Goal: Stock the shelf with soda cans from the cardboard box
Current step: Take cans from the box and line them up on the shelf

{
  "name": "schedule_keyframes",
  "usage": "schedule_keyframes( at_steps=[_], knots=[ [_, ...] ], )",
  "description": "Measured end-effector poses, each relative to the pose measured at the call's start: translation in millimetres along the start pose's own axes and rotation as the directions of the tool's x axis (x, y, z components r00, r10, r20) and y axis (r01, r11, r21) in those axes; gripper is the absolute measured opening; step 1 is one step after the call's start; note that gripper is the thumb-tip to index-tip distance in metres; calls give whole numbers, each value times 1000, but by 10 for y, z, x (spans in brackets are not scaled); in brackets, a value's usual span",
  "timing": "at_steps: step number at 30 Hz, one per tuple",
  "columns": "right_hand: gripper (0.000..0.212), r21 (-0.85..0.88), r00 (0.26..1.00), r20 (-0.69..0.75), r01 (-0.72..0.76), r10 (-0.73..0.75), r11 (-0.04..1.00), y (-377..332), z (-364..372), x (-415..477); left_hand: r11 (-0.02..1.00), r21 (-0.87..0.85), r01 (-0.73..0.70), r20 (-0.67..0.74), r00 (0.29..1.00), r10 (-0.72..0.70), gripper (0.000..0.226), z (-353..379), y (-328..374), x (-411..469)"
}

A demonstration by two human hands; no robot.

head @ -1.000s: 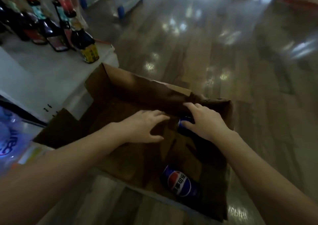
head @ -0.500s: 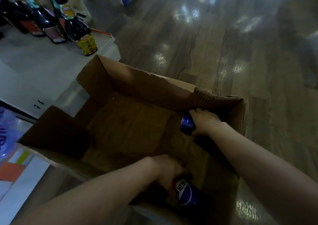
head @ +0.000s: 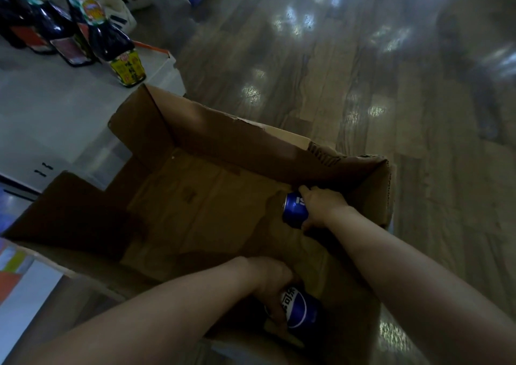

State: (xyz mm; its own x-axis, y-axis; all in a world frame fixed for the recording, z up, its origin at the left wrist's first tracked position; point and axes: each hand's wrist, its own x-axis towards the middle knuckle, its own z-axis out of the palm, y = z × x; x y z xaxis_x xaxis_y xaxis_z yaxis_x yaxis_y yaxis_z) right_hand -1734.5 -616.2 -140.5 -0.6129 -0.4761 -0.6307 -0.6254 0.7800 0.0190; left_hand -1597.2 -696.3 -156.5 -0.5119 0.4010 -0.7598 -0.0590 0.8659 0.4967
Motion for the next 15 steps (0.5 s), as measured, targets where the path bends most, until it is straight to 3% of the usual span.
schedule_keyframes(
  at_steps=[8,15],
  knots=[
    [77,111,1000,-18,-17,19,994,45,36,-5,999,15,-49,-21,999,50,69,-54,-140,41],
    [89,49,1000,3,-15,15,999,9,42,-1,996,68,-49,-20,999,51,74,-43,-137,50]
  ],
)
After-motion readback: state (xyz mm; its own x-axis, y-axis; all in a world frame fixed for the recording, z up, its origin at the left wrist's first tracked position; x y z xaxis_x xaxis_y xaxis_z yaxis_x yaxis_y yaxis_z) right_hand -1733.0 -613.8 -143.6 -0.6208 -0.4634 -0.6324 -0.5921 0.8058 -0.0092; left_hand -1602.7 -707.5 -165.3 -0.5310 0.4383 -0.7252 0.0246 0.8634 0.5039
